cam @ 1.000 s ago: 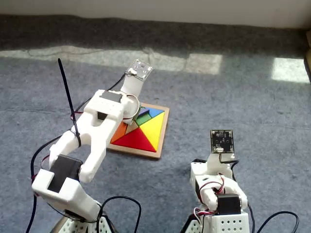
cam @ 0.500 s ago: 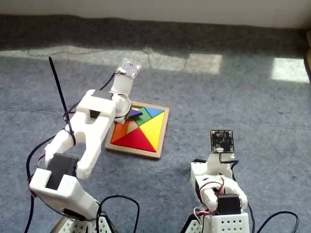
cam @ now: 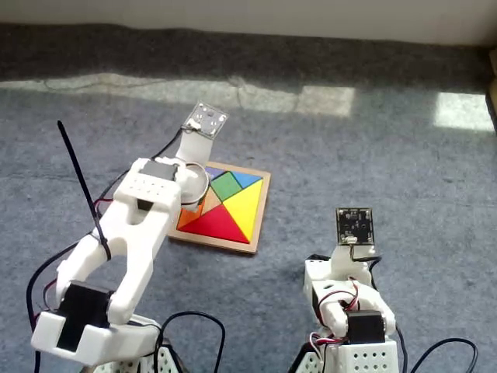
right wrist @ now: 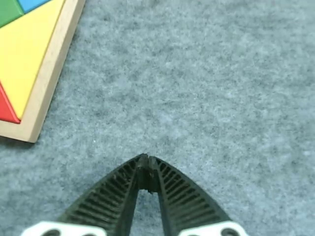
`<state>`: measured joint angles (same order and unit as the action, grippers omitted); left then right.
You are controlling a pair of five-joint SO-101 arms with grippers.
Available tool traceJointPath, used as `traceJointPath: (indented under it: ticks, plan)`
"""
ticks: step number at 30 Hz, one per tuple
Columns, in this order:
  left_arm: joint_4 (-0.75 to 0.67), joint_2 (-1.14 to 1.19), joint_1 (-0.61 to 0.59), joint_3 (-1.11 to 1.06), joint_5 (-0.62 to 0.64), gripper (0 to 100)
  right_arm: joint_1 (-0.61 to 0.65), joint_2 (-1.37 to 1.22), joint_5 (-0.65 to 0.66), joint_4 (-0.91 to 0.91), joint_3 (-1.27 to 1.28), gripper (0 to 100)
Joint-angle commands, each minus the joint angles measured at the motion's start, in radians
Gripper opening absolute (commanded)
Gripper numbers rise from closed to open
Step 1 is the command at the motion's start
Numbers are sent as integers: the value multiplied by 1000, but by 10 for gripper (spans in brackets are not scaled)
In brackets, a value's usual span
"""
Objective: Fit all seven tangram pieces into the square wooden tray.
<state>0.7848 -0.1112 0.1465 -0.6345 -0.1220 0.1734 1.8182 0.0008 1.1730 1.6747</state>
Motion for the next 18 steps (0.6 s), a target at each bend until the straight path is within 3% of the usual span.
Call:
traceJointPath:
  ticks: [1, 18]
  plan:
    - [-14, -42, 59, 4, 6, 50, -12, 18, -2, 7, 134, 6]
    - [-135, -65, 64, -76, 8, 5, -13, 18, -2, 7, 134, 6]
